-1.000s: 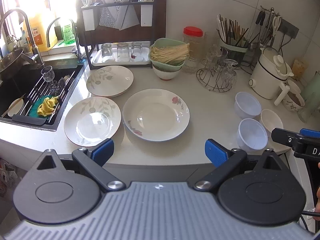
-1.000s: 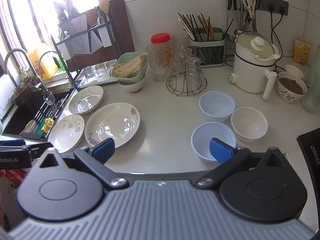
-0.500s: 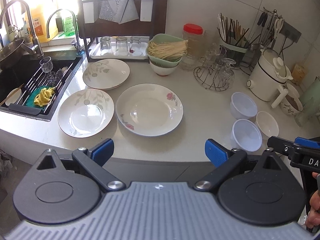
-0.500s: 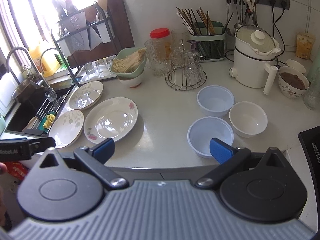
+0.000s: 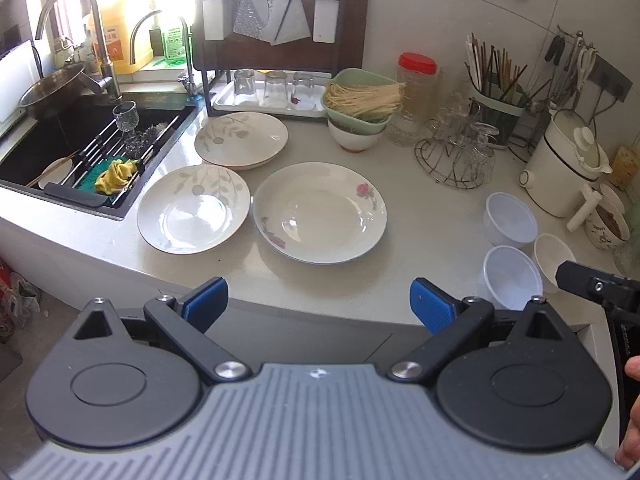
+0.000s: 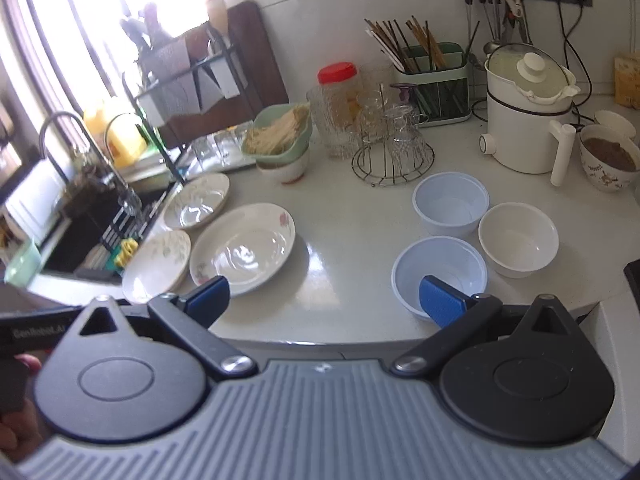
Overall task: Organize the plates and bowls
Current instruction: 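Move both grippers open toward the rim of the larger leaf-pattern plate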
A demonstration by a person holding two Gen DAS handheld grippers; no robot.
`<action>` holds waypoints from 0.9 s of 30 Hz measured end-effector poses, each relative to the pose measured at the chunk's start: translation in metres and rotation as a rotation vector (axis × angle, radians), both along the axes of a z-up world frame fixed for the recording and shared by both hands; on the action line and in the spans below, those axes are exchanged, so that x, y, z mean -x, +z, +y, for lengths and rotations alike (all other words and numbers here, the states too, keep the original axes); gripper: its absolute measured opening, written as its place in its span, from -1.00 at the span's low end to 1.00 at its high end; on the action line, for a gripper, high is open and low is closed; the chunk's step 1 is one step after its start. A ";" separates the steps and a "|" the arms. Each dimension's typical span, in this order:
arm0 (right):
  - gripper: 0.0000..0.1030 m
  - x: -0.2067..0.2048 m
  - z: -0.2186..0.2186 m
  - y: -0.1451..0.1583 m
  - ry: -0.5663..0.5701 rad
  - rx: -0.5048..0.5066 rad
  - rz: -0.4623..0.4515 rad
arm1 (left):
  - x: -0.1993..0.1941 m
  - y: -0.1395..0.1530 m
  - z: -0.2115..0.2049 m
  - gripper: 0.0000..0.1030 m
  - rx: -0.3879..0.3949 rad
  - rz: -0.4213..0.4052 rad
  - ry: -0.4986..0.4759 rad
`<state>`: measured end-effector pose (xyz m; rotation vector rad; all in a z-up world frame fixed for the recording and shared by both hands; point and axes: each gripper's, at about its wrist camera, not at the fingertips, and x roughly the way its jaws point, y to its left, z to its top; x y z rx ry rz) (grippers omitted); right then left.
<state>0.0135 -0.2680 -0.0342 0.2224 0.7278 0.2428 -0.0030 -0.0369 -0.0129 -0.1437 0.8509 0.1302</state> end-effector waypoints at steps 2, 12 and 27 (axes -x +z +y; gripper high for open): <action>1.00 -0.001 0.001 0.000 0.012 -0.014 -0.012 | -0.003 0.002 0.007 0.93 0.002 -0.001 0.013; 0.99 -0.025 0.048 -0.006 0.054 -0.031 -0.022 | -0.037 -0.011 0.054 0.93 0.032 -0.005 -0.004; 0.96 -0.073 0.169 -0.016 0.003 -0.018 0.009 | -0.108 -0.040 0.181 0.93 0.032 0.020 -0.133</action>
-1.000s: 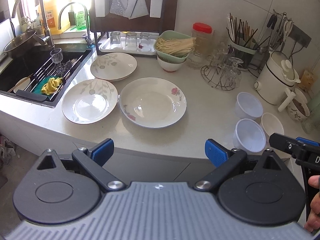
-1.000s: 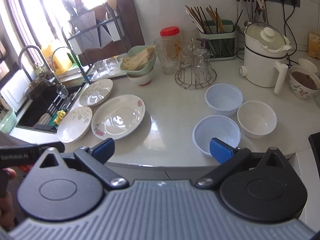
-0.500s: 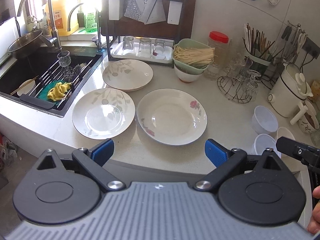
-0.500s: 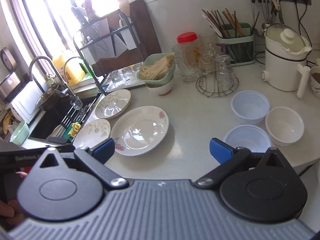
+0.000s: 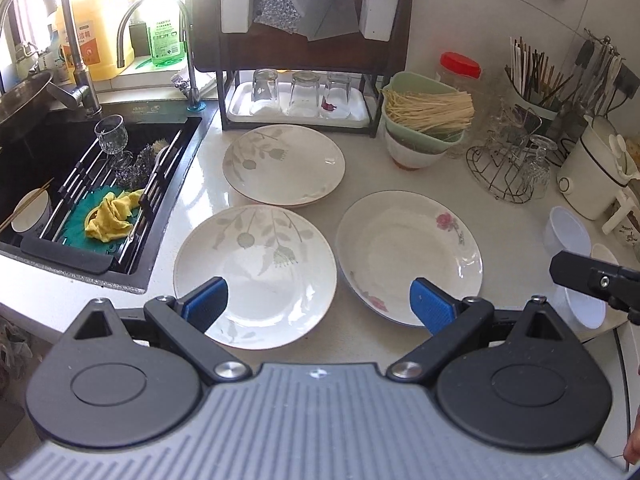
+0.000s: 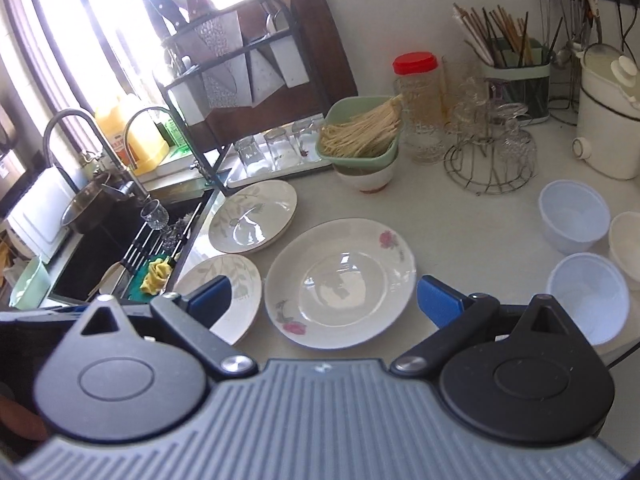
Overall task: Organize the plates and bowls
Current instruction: 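Move both grippers open toward the rim of the larger leaf-pattern plate, then close the left gripper on the leaf plate rim while the right gripper also clamps it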
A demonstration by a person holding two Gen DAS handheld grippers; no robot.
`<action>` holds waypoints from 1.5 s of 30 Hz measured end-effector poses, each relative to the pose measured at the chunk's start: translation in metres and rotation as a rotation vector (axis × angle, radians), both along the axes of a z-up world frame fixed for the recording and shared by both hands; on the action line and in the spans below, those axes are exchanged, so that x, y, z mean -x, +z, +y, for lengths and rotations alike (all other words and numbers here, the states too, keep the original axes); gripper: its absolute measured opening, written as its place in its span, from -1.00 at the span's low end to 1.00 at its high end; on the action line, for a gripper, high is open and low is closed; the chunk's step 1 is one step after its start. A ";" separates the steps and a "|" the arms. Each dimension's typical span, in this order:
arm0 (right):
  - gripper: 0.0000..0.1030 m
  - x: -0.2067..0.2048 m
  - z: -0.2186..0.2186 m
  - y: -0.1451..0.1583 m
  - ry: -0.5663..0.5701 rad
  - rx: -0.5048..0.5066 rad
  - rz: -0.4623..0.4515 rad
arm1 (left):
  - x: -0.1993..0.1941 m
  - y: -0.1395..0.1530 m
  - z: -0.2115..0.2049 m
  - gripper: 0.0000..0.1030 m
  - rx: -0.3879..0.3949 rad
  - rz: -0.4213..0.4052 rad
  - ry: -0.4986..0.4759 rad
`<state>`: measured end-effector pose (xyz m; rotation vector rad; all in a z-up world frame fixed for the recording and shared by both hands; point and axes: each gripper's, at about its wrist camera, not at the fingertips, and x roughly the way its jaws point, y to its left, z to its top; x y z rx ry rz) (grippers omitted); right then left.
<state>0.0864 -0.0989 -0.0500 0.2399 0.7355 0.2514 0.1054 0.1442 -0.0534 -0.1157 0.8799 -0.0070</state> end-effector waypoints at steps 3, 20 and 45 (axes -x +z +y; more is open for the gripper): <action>0.96 -0.008 0.026 -0.010 -0.006 -0.003 0.026 | -0.013 -0.007 0.027 0.93 0.010 0.017 -0.008; 0.51 -0.037 0.137 -0.071 -0.093 -0.050 0.208 | -0.080 -0.067 0.124 0.91 0.086 0.161 -0.094; -0.70 -0.075 0.153 -0.148 -0.168 -0.108 0.260 | -0.115 -0.156 0.184 -0.55 0.276 0.189 -0.086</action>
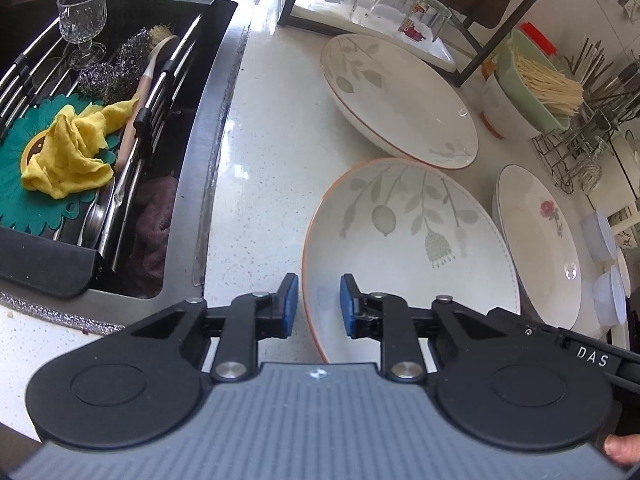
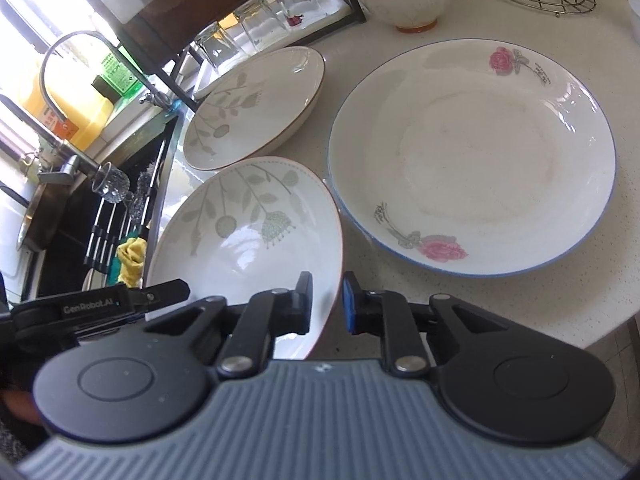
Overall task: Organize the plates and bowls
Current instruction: 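Close the left gripper on the leaf plate rim while the right gripper also clamps it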
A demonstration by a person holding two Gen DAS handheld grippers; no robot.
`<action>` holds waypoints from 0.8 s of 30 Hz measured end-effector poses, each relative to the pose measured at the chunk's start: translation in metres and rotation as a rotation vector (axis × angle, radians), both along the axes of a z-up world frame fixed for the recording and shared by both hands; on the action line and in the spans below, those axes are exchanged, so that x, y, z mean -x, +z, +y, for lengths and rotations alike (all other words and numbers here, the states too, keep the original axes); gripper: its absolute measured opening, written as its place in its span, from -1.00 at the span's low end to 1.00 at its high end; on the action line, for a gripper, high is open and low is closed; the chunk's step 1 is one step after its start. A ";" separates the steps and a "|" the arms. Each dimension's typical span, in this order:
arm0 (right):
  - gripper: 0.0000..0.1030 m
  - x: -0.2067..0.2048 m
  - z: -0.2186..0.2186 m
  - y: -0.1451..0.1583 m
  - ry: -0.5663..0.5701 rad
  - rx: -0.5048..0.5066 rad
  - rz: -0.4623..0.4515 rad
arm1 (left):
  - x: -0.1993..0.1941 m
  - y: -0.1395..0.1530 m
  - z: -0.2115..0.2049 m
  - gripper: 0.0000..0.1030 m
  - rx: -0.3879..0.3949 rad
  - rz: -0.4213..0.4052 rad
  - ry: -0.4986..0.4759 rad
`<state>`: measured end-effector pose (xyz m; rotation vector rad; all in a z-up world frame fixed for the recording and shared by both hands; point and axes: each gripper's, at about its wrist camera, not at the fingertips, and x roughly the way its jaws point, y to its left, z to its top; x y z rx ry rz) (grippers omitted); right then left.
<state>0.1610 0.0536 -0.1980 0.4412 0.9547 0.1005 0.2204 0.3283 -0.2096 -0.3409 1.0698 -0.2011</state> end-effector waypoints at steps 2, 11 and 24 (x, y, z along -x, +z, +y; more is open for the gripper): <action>-0.71 0.000 0.001 -0.002 -0.004 0.006 0.000 | 0.001 -0.001 0.001 -0.62 0.016 -0.007 0.008; -0.73 -0.003 0.000 0.002 0.028 0.006 -0.009 | 0.005 0.007 0.006 -0.65 0.042 -0.002 0.001; -0.72 -0.008 -0.006 0.031 0.035 0.020 -0.003 | 0.010 0.026 0.004 -0.65 0.099 0.107 -0.024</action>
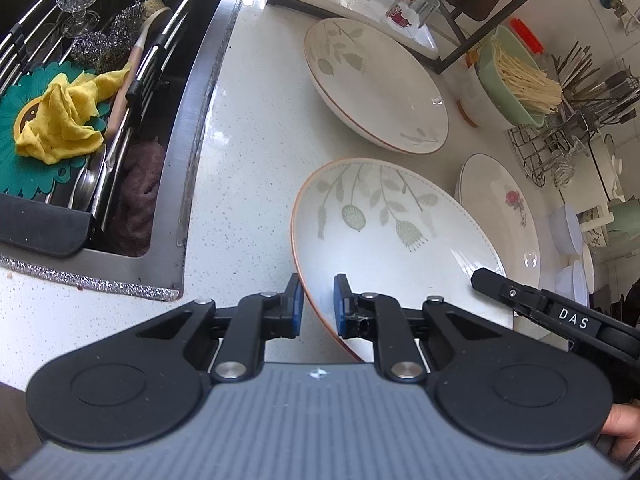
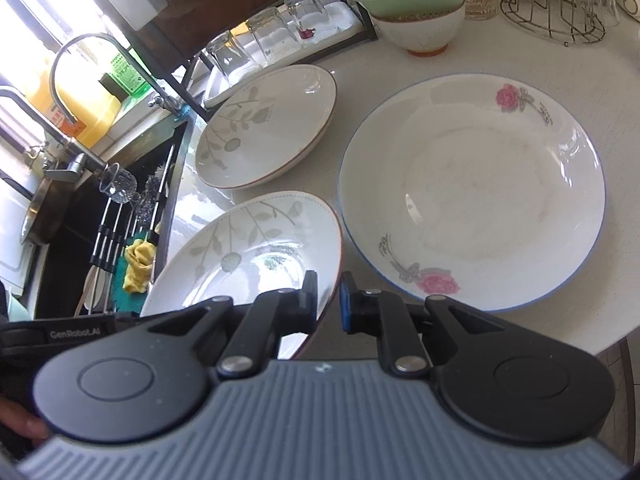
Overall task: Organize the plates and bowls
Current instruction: 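Close the left gripper on the leaf plate rim while the right gripper also clamps it, then lift the leaf plate with both grippers and lower it onto the rose plate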
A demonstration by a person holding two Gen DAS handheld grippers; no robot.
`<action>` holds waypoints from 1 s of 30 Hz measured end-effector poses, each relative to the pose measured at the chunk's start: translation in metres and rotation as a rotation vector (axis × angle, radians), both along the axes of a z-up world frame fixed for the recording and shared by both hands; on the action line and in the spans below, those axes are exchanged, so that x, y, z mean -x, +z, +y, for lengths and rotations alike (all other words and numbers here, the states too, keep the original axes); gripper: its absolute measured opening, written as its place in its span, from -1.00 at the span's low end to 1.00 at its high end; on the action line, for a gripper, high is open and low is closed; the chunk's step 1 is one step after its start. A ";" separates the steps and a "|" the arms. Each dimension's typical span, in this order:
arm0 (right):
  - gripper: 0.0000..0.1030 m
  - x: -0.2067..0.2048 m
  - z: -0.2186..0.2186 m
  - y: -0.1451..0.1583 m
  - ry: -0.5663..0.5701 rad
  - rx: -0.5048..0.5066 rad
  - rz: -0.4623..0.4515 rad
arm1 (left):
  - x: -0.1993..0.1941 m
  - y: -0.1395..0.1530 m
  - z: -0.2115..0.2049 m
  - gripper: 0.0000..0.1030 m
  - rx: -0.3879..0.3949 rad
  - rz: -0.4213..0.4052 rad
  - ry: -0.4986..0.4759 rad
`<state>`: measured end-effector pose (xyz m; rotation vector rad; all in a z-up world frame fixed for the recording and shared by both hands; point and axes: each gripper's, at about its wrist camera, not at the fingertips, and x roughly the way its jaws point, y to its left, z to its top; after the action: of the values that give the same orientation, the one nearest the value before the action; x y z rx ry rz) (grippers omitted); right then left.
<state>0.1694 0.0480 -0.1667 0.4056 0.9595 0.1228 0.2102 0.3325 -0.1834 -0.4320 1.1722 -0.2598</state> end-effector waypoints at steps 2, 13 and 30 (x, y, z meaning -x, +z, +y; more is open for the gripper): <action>-0.72 0.000 -0.002 0.006 0.005 0.004 -0.004 | 0.001 0.004 0.000 -0.65 0.013 0.009 0.005; -0.71 0.000 -0.011 0.027 0.025 -0.017 -0.006 | -0.005 0.039 -0.006 -0.65 0.014 -0.017 -0.009; -0.71 0.000 -0.074 0.045 -0.101 -0.092 -0.021 | -0.041 0.063 -0.066 -0.65 0.040 -0.058 -0.178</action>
<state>0.1690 -0.0261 -0.1216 0.5356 0.9128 0.0798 0.2509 0.2667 -0.1206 -0.3526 1.1516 -0.4478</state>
